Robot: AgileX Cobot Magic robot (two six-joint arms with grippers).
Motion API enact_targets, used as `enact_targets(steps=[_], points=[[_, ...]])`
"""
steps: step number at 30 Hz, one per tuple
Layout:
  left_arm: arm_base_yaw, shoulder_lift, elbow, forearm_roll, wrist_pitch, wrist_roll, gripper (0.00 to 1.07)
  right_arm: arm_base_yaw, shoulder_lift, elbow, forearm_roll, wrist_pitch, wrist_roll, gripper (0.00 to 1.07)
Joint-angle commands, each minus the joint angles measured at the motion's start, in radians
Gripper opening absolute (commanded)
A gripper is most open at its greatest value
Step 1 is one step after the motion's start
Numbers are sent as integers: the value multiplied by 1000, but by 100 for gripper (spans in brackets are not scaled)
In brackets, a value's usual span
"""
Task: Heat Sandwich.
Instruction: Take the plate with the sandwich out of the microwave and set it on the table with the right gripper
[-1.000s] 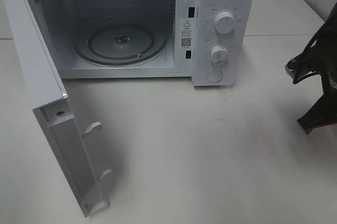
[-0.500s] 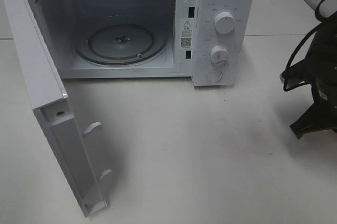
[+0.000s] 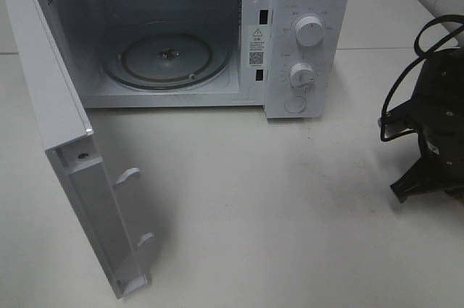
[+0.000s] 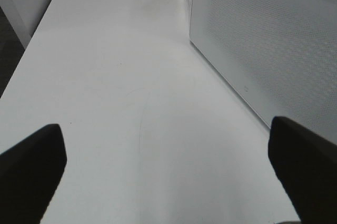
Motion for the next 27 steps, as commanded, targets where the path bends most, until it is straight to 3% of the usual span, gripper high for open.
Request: enact_targets(steps=[1, 17, 22, 23, 26, 27], points=[[3, -27, 4, -7, -16, 0, 101, -5, 15, -3, -36, 0, 16, 2], [3, -27, 4, -7, -16, 0, 101, -5, 14, -3, -23, -13, 16, 8], [3, -27, 4, -7, -16, 0, 101, -5, -6, -3, 5, -13, 7, 21], [3, -27, 4, -7, -16, 0, 101, -5, -17, -3, 15, -13, -7, 29], [3, -27, 4, -7, -16, 0, 101, -5, -27, -3, 35, -13, -24, 37], [3, -27, 4, -7, -16, 0, 101, -5, -36, -3, 61, -13, -46, 44]])
